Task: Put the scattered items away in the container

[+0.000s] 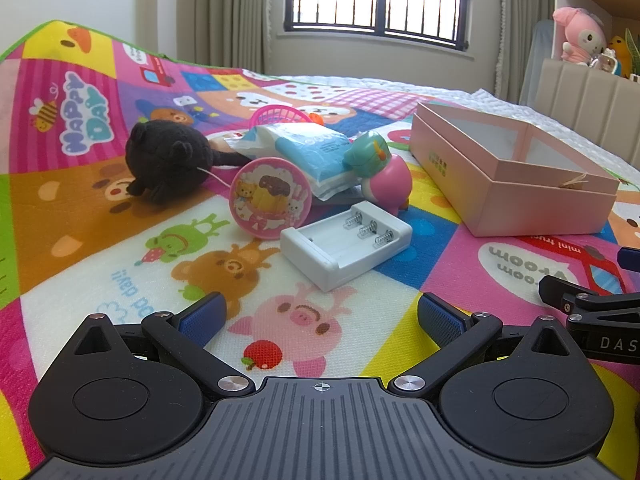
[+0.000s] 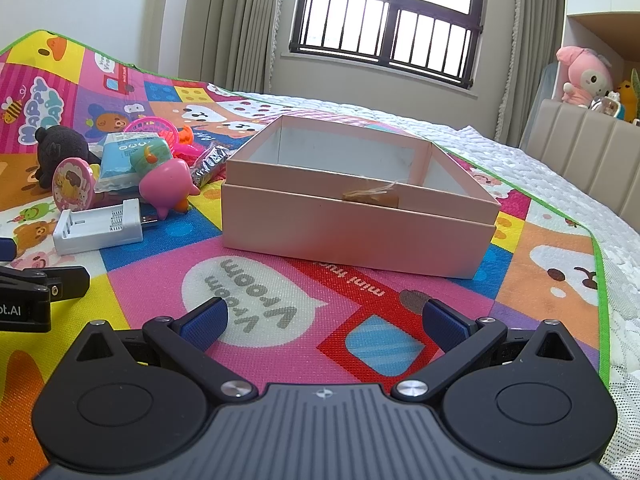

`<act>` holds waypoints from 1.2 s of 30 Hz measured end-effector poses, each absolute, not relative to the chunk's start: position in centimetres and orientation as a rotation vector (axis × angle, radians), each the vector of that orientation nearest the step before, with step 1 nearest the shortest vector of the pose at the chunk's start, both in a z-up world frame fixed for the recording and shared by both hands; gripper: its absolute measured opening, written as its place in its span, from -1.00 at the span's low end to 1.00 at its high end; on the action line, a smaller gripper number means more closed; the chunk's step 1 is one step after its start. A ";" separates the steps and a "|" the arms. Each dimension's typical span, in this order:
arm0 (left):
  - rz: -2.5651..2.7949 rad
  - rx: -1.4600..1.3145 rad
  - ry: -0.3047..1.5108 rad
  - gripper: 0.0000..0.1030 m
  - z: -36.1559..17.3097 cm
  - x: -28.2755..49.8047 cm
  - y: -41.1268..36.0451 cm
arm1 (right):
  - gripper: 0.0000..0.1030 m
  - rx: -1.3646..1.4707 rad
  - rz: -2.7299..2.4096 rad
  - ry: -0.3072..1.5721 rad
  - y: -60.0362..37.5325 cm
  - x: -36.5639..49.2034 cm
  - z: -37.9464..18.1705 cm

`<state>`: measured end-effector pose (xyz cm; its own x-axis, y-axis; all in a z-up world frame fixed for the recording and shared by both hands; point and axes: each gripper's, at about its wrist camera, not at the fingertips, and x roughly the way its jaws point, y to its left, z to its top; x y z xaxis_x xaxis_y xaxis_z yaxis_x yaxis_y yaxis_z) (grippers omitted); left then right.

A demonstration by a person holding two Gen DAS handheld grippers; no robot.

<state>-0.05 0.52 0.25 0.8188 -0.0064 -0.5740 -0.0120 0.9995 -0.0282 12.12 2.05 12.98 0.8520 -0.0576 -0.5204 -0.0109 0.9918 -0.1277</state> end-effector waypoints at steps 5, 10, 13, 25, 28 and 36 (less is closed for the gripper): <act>-0.037 -0.038 0.586 1.00 1.0 -0.7 0.6 | 1.00 -0.119 -0.028 0.533 1.8 11.7 13.5; -0.112 -0.004 0.525 1.00 1.9 -2.6 0.1 | 1.00 -0.099 -0.002 0.488 1.6 9.6 14.8; -0.137 0.002 0.507 1.00 2.3 -3.6 0.2 | 1.00 -0.104 0.014 0.481 2.0 8.5 15.4; -0.110 -0.014 0.481 1.00 3.1 -5.6 2.2 | 1.00 -0.156 0.005 0.455 3.8 5.8 16.5; -0.110 0.017 0.460 1.00 3.2 -5.9 2.6 | 1.00 -0.164 0.009 0.452 4.2 5.5 16.7; -0.106 0.053 0.486 1.00 3.3 -4.3 3.3 | 1.00 -0.155 0.068 0.477 5.0 5.7 16.0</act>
